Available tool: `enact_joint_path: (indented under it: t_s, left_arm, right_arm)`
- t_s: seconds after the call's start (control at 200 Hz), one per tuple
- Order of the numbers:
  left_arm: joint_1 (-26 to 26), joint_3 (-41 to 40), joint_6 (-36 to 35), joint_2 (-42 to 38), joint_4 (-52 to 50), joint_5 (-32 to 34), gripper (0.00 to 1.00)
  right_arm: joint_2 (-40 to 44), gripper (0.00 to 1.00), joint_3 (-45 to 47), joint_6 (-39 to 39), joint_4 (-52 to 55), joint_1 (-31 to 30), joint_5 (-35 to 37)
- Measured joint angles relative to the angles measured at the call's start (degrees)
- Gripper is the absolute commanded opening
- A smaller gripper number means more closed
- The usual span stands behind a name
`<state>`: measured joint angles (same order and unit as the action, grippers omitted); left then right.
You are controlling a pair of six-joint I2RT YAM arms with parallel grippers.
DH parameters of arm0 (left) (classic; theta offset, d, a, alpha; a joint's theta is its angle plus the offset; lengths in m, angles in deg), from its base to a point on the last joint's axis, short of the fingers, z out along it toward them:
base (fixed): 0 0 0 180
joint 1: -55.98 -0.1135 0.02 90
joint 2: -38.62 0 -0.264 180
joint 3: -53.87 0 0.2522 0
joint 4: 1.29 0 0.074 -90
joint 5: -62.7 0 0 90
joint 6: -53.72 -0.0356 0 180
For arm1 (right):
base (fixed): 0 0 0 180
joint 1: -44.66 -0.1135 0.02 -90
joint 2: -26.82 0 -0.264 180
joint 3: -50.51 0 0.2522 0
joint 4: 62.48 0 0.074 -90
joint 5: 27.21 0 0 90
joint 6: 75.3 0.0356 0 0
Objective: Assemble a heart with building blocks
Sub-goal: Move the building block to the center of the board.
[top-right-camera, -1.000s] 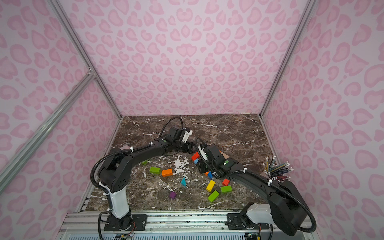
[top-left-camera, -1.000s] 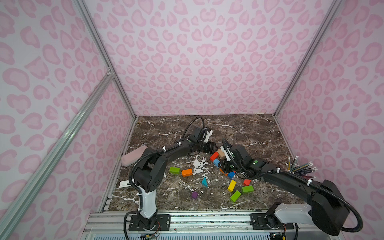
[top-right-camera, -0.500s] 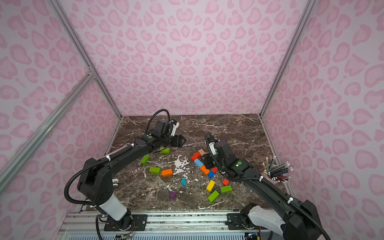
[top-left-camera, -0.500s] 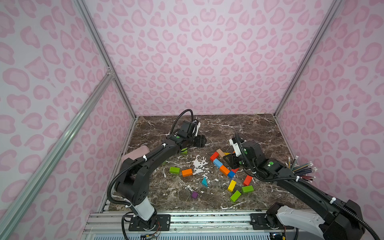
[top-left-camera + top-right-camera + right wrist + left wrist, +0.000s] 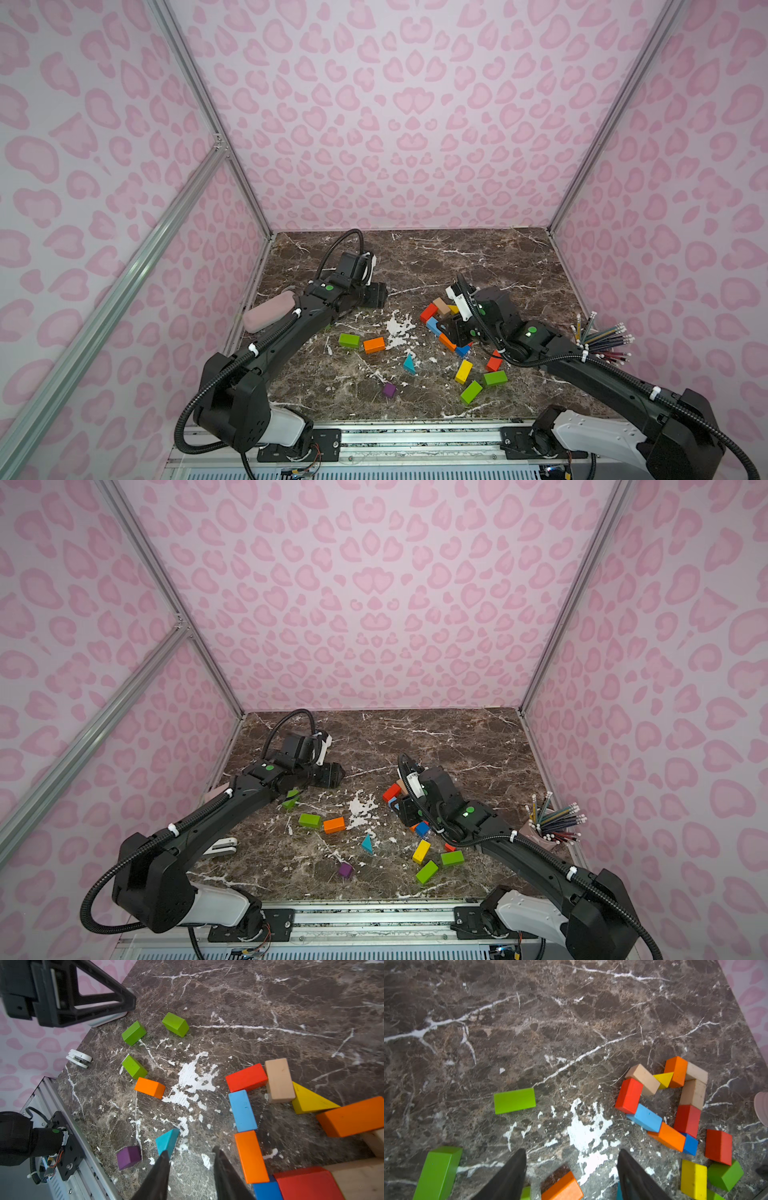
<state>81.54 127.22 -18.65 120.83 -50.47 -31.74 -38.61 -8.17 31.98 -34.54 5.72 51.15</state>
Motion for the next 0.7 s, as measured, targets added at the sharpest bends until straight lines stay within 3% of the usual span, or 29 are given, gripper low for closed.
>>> enact_joint_path:
  t_s: [0.455,0.7]
  left_arm:
    - [-0.68,-1.49,-0.66,-6.56,-2.56,4.0,0.76]
    - [-3.91,2.8,-2.64,-8.7,-2.8,6.19,0.79]
  right_arm:
    - [-7.65,0.43,-1.88,-0.61,-2.49,-11.15,3.17]
    - [-13.18,0.54,-1.88,1.38,-2.8,-17.57,7.89]
